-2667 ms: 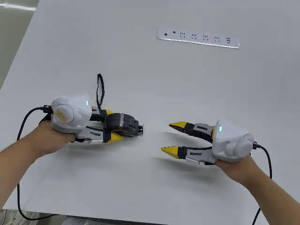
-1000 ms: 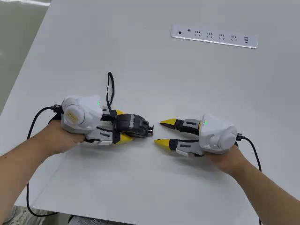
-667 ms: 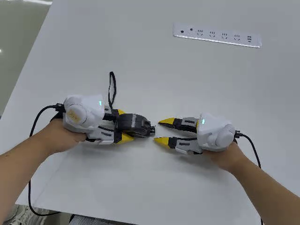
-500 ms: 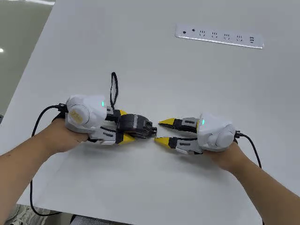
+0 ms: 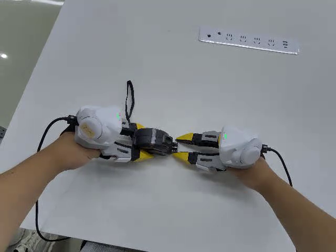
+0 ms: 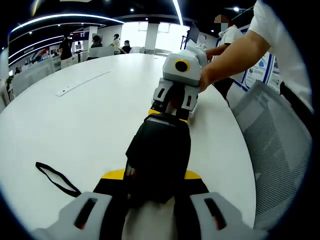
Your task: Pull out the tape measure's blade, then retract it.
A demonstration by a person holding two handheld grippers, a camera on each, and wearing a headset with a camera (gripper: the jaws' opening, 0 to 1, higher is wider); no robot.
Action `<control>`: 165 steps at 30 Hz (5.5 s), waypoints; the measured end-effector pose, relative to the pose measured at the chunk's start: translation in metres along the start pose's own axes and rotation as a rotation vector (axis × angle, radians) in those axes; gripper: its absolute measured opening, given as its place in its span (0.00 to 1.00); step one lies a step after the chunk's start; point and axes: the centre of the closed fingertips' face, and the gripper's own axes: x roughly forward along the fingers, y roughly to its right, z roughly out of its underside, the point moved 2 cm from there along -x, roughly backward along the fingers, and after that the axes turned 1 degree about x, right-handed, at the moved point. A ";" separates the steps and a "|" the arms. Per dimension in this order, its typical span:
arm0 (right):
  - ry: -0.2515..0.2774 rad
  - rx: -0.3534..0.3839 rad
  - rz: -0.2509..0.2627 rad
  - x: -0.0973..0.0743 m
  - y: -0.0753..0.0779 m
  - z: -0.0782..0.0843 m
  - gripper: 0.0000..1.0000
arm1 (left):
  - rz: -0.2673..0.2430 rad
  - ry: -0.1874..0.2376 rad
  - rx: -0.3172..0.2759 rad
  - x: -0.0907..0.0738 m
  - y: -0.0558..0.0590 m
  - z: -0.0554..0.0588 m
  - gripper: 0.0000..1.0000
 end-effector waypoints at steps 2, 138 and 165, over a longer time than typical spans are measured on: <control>-0.001 -0.012 -0.004 0.002 -0.001 0.000 0.17 | 0.001 0.000 0.000 0.000 0.000 0.000 0.32; 0.018 0.075 0.063 -0.094 -0.008 0.038 0.11 | 0.006 -0.008 0.025 0.001 0.001 0.003 0.30; 0.013 0.095 0.083 -0.127 -0.003 0.051 0.11 | 0.001 -0.010 0.019 0.002 0.001 0.003 0.30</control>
